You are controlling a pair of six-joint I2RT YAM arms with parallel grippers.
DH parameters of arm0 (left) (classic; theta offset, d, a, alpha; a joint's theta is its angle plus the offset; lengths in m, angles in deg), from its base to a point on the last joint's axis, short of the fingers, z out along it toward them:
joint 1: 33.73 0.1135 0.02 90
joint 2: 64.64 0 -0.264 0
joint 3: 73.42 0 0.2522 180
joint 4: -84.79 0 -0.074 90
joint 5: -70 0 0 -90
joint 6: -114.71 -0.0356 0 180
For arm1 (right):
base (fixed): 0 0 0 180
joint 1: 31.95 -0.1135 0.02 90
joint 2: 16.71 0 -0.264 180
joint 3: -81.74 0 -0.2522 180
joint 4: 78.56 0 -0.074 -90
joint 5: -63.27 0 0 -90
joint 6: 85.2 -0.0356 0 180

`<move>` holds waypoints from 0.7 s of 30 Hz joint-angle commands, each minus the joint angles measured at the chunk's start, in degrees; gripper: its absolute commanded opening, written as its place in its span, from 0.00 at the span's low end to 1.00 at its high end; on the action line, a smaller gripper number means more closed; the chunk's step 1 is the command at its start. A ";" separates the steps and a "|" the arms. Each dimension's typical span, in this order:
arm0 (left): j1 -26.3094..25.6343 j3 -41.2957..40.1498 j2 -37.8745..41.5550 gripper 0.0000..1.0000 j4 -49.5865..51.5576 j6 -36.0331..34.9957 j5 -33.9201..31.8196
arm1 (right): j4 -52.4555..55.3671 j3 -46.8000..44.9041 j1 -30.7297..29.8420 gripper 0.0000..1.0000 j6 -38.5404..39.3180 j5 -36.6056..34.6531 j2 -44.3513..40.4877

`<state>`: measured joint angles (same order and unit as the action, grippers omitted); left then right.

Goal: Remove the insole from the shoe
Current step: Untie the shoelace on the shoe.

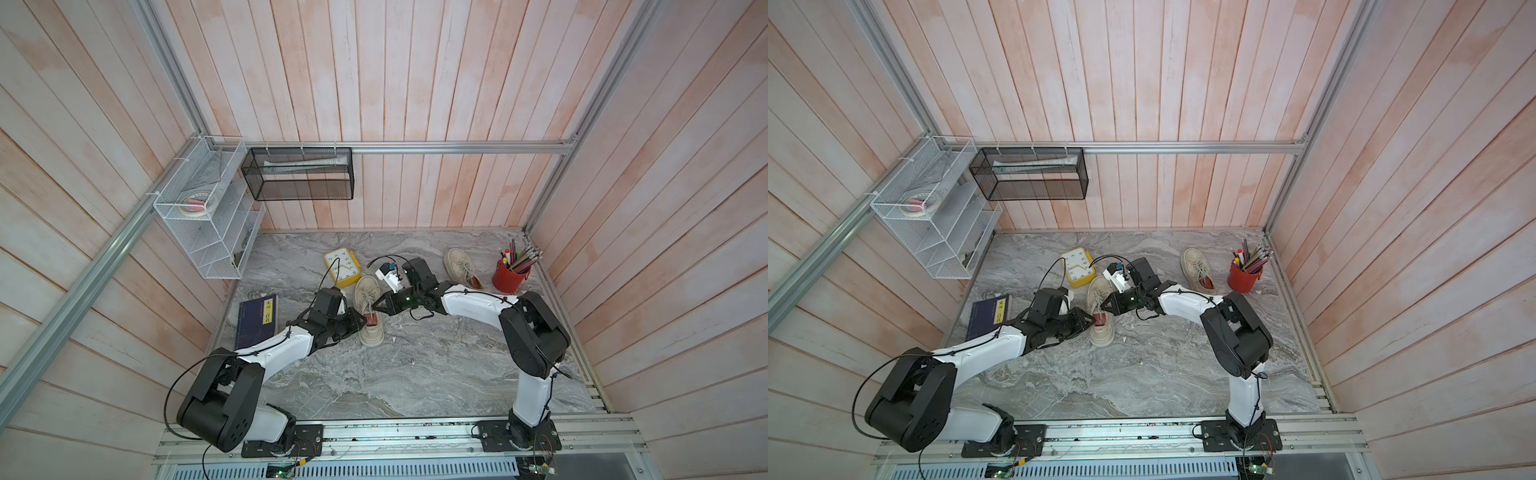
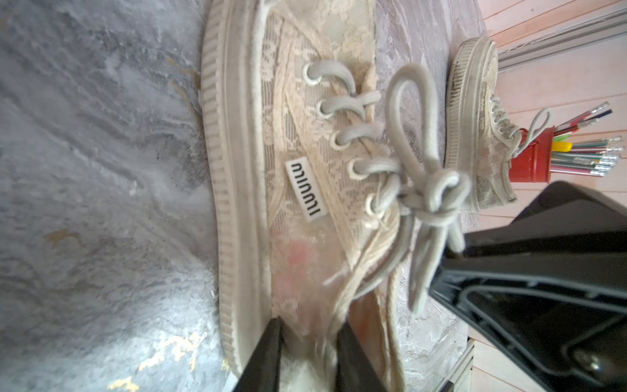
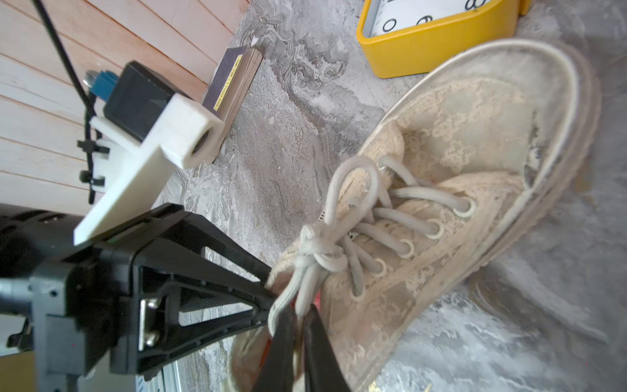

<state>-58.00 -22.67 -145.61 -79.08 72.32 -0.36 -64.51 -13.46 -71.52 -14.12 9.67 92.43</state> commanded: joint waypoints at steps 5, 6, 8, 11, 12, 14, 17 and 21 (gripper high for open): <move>0.10 1.57 -1.36 0.12 0.94 -0.99 -1.89 | 1.00 1.14 -0.41 0.03 0.64 -2.24 -2.64; 0.16 1.74 -1.57 0.10 1.14 -0.95 -2.16 | 1.39 0.95 -0.41 0.02 0.76 -2.56 -3.40; 0.10 1.97 -1.80 0.05 1.33 -0.95 -2.62 | 2.31 0.78 -0.37 0.00 0.97 -3.16 -4.95; 0.12 2.25 -2.00 0.00 1.74 -1.12 -3.00 | 3.77 0.89 -0.36 0.00 1.17 -4.17 -7.40; 0.11 2.28 -2.06 0.00 1.76 -1.34 -3.16 | 4.13 0.87 -0.41 0.00 1.16 -4.45 -8.25; 0.10 2.38 -2.10 0.00 1.93 -1.60 -3.34 | 5.04 1.25 -0.34 0.00 1.42 -5.39 -9.88; 0.10 2.73 -2.26 0.00 2.44 -2.16 -3.47 | 6.24 2.41 -0.36 0.00 1.79 -6.65 -11.93; 0.10 3.17 -2.46 0.00 2.80 -2.90 -3.38 | 6.19 4.50 -0.40 0.00 1.87 -8.16 -13.97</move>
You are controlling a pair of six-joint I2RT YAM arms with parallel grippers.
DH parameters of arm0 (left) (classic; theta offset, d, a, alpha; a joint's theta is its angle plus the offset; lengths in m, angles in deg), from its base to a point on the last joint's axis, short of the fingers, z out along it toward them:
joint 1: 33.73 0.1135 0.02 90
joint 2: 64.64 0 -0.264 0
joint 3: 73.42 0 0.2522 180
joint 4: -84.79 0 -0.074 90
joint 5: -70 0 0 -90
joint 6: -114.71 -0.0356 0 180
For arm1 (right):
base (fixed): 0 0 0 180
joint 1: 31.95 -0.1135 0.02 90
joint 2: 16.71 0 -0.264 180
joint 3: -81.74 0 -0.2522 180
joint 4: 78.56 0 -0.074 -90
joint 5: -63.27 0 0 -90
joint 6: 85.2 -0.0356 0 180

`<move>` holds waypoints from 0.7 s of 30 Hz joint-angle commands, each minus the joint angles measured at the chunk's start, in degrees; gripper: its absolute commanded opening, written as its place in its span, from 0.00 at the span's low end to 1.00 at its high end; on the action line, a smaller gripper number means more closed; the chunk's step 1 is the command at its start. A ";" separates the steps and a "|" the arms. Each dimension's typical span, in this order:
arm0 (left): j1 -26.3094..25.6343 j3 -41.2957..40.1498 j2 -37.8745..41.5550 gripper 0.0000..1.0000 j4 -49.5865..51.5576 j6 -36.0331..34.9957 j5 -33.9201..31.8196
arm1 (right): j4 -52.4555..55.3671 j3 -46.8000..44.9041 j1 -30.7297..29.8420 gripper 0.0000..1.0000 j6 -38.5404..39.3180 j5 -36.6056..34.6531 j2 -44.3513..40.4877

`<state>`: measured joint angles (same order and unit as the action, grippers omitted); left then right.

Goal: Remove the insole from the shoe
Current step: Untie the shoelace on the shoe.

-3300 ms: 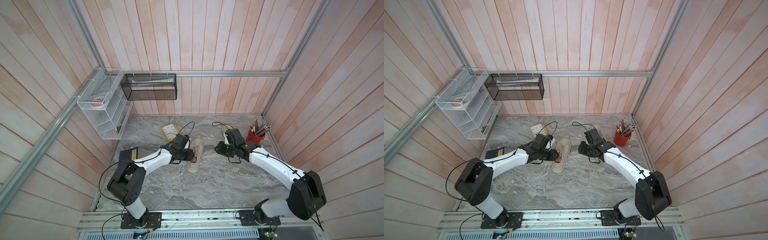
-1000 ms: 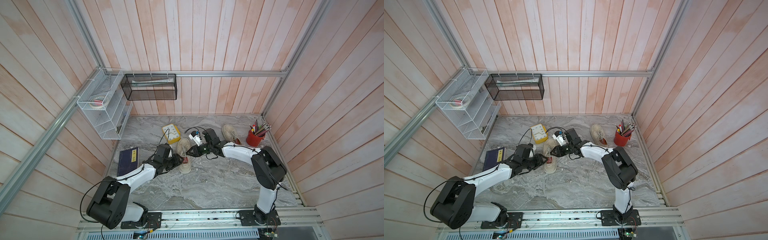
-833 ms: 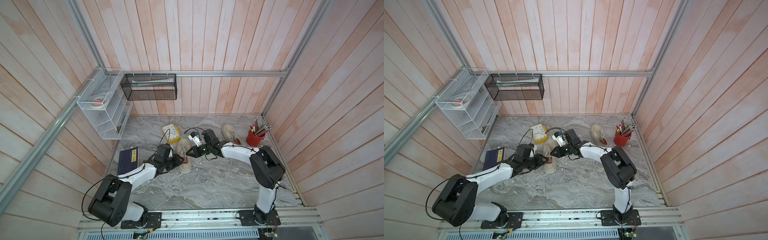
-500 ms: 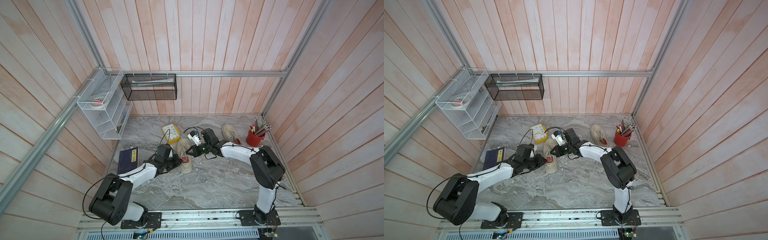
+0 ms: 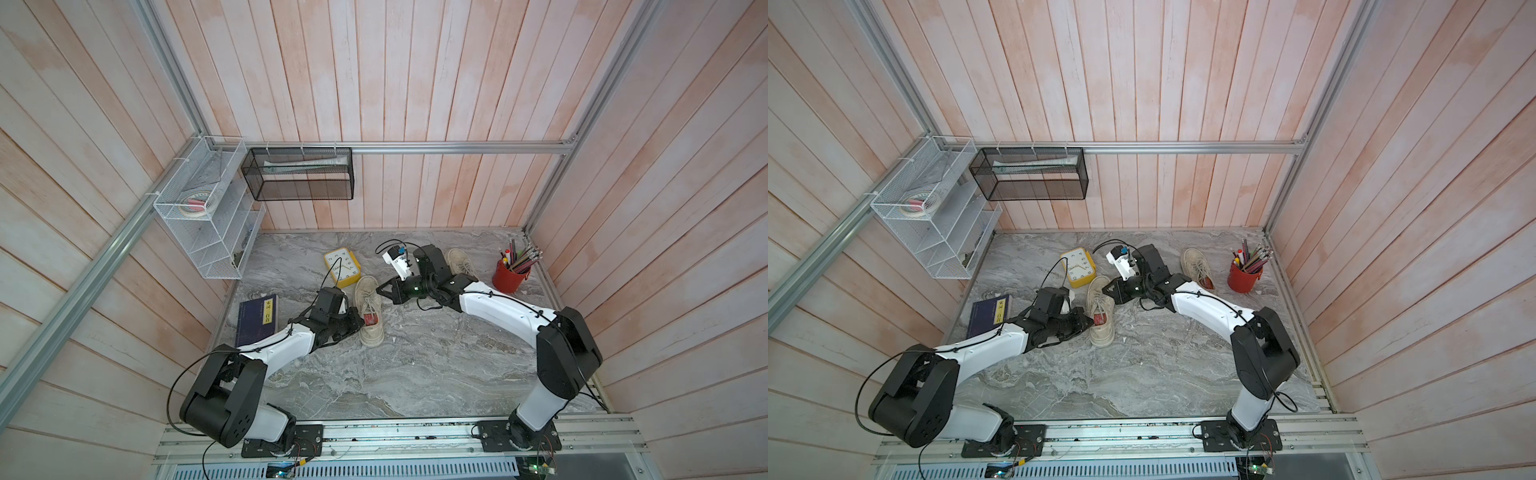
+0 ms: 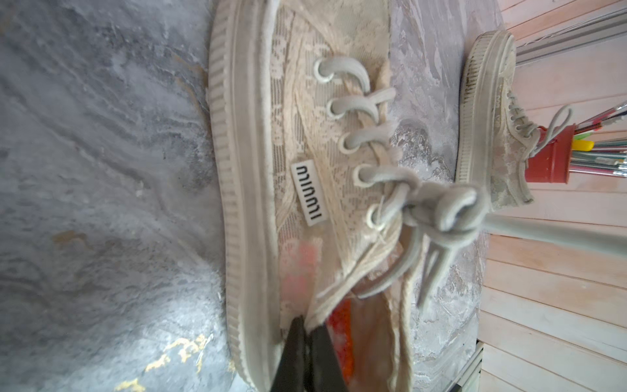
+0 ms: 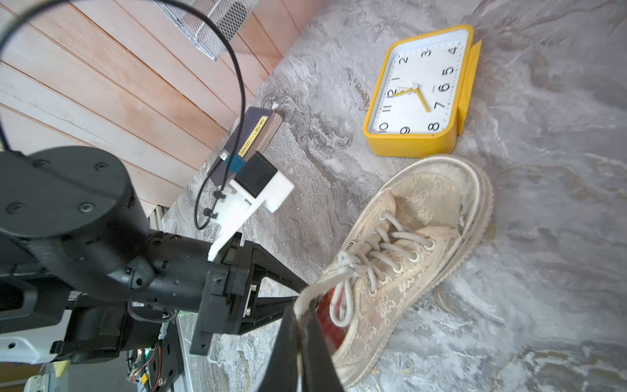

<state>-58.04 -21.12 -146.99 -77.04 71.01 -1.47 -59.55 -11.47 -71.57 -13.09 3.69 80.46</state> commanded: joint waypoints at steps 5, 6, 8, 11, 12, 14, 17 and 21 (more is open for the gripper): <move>0.15 2.19 -1.19 0.00 1.26 -2.44 -2.20 | -1.86 3.84 -0.37 0.00 0.01 -2.92 -2.69; 0.17 2.24 -1.19 0.00 1.31 -2.53 -2.24 | -2.42 4.03 -0.37 0.00 -0.12 -2.82 -2.40; 0.15 2.29 -1.12 0.00 1.48 -2.71 -2.20 | -3.40 4.61 -0.37 0.00 -0.21 -2.86 -1.61; 0.15 2.30 -1.01 0.00 1.46 -2.80 -2.18 | -3.57 6.34 -0.46 0.01 -0.43 -3.68 1.26; 0.14 2.32 -0.95 0.00 1.41 -2.80 -2.26 | -3.63 7.16 -0.63 0.02 -0.53 -4.37 2.46; 0.19 2.32 -0.75 0.00 1.30 -2.62 -2.44 | -3.58 9.19 -0.80 0.03 -0.65 -5.29 5.58; 0.17 2.36 -0.78 0.00 1.13 -2.41 -2.50 | -2.64 13.81 -1.46 0.04 0.25 -5.97 11.37; 0.15 2.15 -0.61 0.00 0.87 -2.10 -2.69 | 1.15 22.72 -2.81 0.15 1.73 -6.33 20.19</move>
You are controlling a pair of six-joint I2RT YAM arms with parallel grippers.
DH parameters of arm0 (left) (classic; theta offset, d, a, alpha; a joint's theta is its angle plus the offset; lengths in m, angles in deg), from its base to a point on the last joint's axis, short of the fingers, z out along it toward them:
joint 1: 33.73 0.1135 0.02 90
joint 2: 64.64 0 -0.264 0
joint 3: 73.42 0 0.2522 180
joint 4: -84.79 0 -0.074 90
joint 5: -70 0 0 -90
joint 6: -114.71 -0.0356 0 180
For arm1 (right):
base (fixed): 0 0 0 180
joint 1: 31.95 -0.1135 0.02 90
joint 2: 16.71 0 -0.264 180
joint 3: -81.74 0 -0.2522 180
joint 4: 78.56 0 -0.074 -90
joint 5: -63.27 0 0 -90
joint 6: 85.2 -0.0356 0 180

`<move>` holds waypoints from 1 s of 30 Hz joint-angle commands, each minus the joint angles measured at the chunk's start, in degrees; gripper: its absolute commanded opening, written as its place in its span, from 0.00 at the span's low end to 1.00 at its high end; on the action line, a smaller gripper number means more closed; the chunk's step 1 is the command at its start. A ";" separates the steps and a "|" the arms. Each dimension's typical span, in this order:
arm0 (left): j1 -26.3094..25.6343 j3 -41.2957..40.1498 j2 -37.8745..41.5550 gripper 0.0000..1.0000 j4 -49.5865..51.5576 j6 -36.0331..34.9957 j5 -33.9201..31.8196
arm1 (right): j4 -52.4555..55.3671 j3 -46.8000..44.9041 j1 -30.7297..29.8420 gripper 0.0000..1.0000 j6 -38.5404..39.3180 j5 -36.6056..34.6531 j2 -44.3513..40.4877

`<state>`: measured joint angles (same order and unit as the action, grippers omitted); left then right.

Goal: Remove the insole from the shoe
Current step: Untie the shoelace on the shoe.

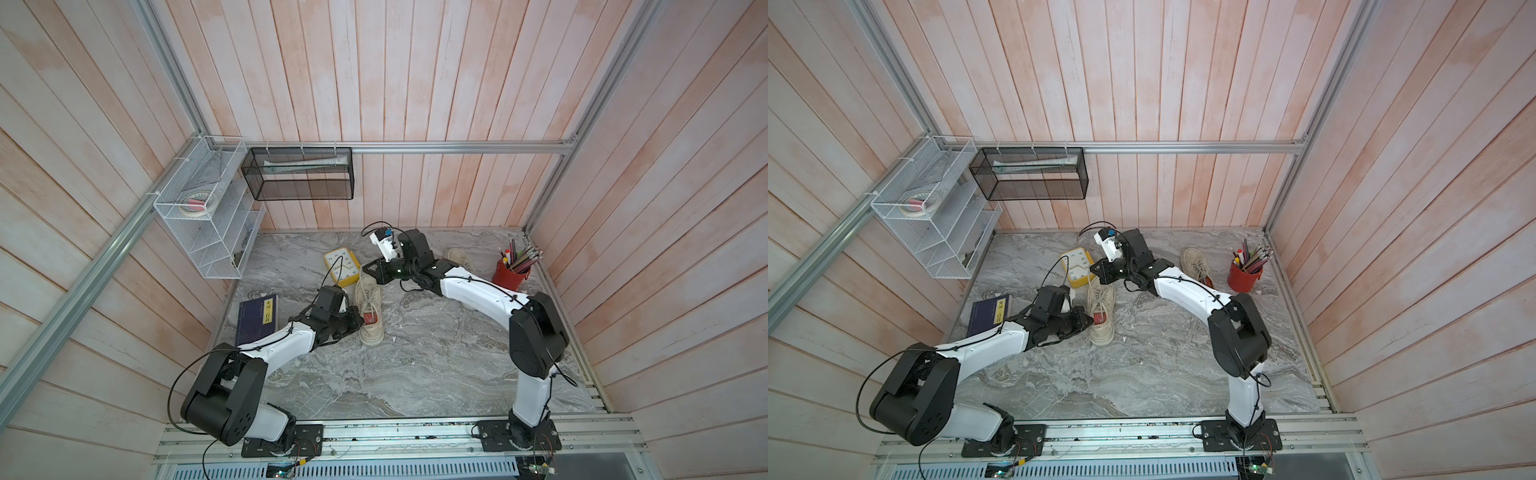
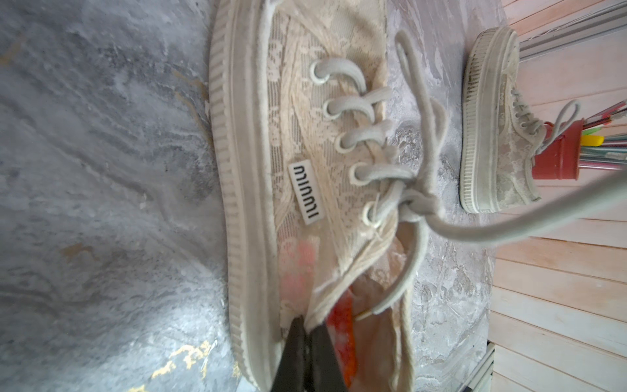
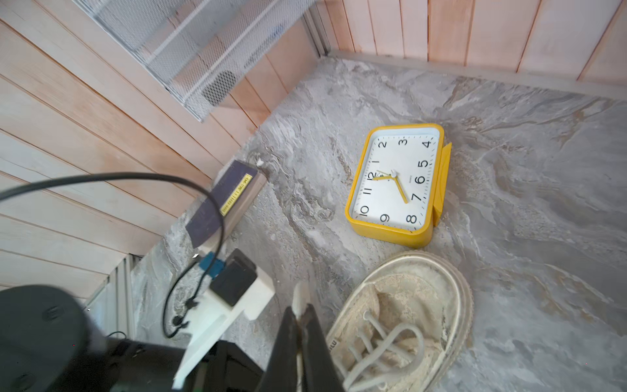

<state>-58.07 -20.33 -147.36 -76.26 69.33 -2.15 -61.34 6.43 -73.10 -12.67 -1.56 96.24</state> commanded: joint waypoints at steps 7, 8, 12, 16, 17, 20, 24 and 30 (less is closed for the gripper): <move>0.18 -1.01 1.84 0.00 -4.02 1.06 -2.28 | 10.78 13.14 -1.88 0.49 4.02 -14.60 10.24; 0.12 -0.99 1.86 0.00 -4.13 1.08 -2.33 | 10.74 12.67 -1.71 0.50 4.15 -15.76 9.08; 0.21 -0.82 1.74 0.00 -4.98 1.28 -1.84 | 10.11 7.77 -0.96 0.51 4.79 -15.89 2.23; 0.15 -0.99 1.79 0.00 -6.86 2.02 -0.97 | 10.97 -0.58 -0.95 0.47 3.22 -15.53 -5.54; 0.09 -0.99 1.75 0.00 -7.45 2.20 -0.69 | 11.51 -3.13 -1.03 0.45 1.82 -14.93 -7.39; 0.02 -1.31 1.55 0.00 -9.63 3.18 -0.12 | 13.67 -9.22 -1.65 0.40 -3.33 -12.71 -11.87; -1.23 -1.11 0.48 0.00 -12.05 4.59 -0.16 | 16.50 -12.84 -4.32 0.36 -9.28 -12.92 -14.51; -5.71 0.72 -2.96 0.02 -12.69 5.61 -1.85 | 22.04 -10.78 -4.67 0.33 -13.99 -12.95 -11.19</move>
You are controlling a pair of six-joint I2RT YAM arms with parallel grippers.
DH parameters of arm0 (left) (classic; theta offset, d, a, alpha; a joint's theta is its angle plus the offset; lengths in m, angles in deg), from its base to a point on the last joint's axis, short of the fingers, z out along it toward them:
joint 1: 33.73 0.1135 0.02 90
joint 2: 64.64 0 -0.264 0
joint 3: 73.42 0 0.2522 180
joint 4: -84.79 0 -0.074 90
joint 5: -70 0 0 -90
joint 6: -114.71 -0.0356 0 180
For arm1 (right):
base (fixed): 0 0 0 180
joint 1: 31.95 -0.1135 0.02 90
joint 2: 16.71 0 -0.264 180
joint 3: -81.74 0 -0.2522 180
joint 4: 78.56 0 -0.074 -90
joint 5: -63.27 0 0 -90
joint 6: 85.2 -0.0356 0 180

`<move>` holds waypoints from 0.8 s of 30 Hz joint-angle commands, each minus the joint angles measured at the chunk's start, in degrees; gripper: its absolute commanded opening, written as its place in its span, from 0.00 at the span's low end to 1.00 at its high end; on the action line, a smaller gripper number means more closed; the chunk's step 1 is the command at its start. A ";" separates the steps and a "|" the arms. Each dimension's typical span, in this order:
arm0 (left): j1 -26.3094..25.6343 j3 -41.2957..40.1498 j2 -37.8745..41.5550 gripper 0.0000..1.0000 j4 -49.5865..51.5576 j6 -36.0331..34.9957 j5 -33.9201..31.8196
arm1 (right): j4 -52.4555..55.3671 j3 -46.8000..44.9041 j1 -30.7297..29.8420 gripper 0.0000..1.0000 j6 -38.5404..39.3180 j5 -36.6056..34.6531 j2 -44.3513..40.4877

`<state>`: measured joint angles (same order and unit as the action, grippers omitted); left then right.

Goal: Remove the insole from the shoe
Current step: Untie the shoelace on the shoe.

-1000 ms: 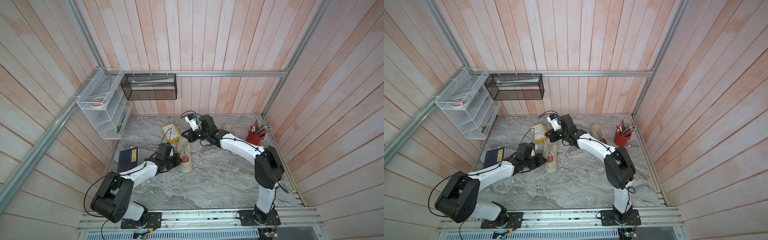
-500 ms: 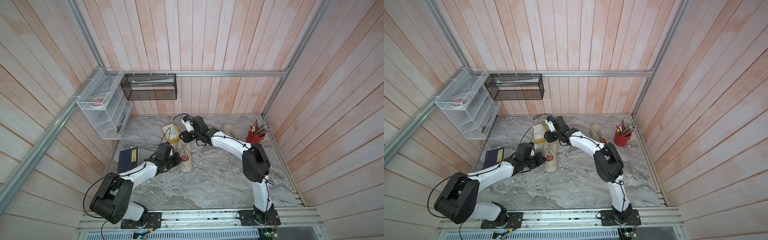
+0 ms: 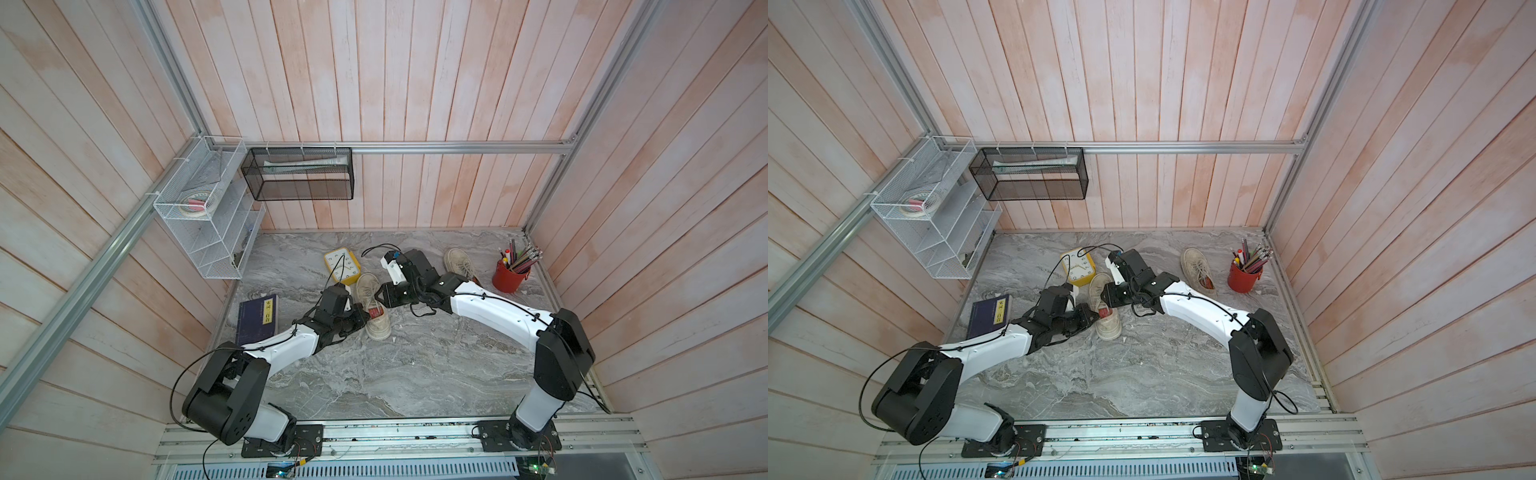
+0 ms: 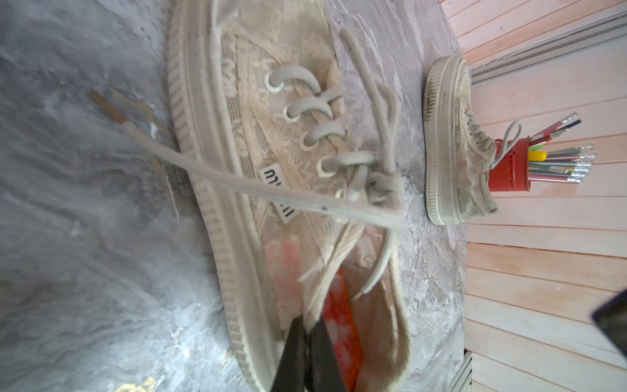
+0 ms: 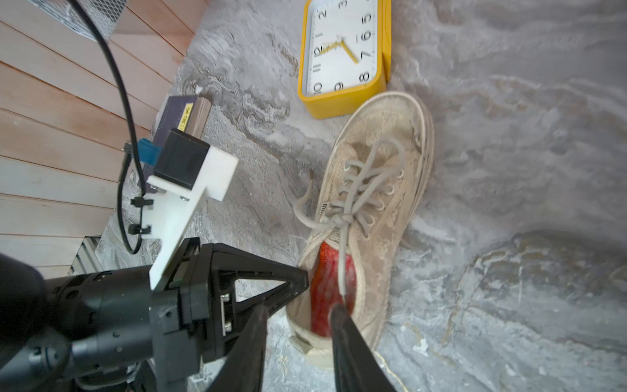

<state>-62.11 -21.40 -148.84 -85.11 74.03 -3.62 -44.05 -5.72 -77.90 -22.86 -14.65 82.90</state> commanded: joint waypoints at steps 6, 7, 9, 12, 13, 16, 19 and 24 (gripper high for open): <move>-2.99 1.35 -0.99 0.17 -3.28 2.62 -2.29 | 9.29 4.28 0.08 0.31 -4.31 -2.44 5.75; -2.99 1.17 0.02 0.19 -2.57 2.58 -3.58 | 9.63 4.53 0.08 0.31 -4.00 -2.59 6.36; -2.99 0.79 2.81 0.22 -0.63 2.28 -6.69 | 10.09 5.45 0.00 0.31 -3.64 -2.50 7.52; -2.67 0.24 7.46 0.24 3.63 2.82 -12.68 | 11.03 6.76 -0.28 0.30 -3.11 -2.72 9.27; -2.34 -0.06 9.03 0.24 4.99 3.49 -14.00 | 11.37 7.21 -0.28 0.30 -3.04 -2.76 9.80; -1.24 -1.48 12.60 0.24 7.74 6.03 -16.43 | 11.37 7.85 -0.32 0.30 -3.10 -2.76 11.15; -0.56 -2.94 14.81 0.24 8.60 7.61 -17.16 | 11.15 7.94 -0.36 0.30 -3.10 -3.39 12.06; -0.45 -3.71 14.95 0.24 8.92 7.77 -15.64 | 10.71 7.61 -0.39 0.29 -3.06 -5.14 13.05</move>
<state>-62.66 -24.00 -133.94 -78.14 80.94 -18.61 -34.56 0.90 -77.95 -26.07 -17.52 94.44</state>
